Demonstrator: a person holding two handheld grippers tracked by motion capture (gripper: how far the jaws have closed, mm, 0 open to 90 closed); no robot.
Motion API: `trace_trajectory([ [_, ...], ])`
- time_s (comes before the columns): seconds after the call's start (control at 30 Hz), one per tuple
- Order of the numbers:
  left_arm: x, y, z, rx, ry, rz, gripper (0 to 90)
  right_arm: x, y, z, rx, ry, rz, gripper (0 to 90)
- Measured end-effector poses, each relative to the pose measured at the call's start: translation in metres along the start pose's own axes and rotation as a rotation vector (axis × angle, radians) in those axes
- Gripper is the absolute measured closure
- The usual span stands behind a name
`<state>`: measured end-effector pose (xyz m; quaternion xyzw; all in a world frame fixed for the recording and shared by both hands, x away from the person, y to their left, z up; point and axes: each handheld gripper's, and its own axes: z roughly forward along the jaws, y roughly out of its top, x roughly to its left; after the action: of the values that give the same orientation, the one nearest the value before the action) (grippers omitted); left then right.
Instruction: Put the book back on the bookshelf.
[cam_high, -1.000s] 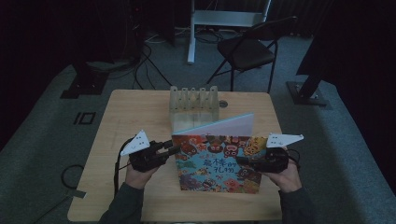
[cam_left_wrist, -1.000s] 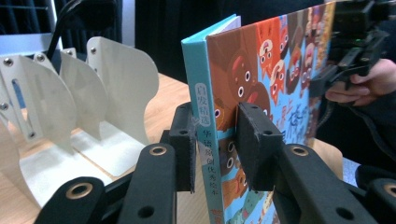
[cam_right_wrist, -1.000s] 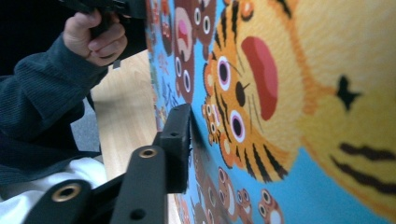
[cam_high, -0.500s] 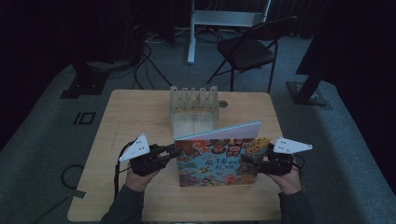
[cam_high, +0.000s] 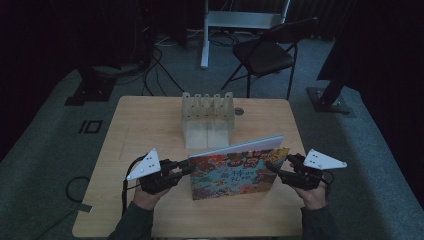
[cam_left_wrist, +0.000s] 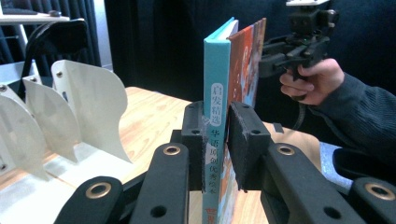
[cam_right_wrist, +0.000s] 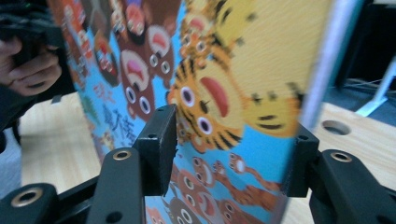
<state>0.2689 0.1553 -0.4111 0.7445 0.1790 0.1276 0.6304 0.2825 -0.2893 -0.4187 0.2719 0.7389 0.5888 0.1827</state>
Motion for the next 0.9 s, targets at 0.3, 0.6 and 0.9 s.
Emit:
trace_trajectory([
  [0.3,-0.003,-0.004,0.001,-0.019,-0.057,-0.004,76.9,-0.016,0.005,-0.014,-0.06,0.006,0.024,34.9],
  [0.6,-0.006,-0.015,0.024,0.008,-0.121,-0.068,66.1,-0.017,0.002,-0.006,-0.036,0.053,0.022,36.8],
  [0.9,-0.009,-0.02,0.04,0.032,-0.119,-0.072,60.2,-0.014,-0.001,-0.007,-0.037,0.055,0.02,42.0],
])
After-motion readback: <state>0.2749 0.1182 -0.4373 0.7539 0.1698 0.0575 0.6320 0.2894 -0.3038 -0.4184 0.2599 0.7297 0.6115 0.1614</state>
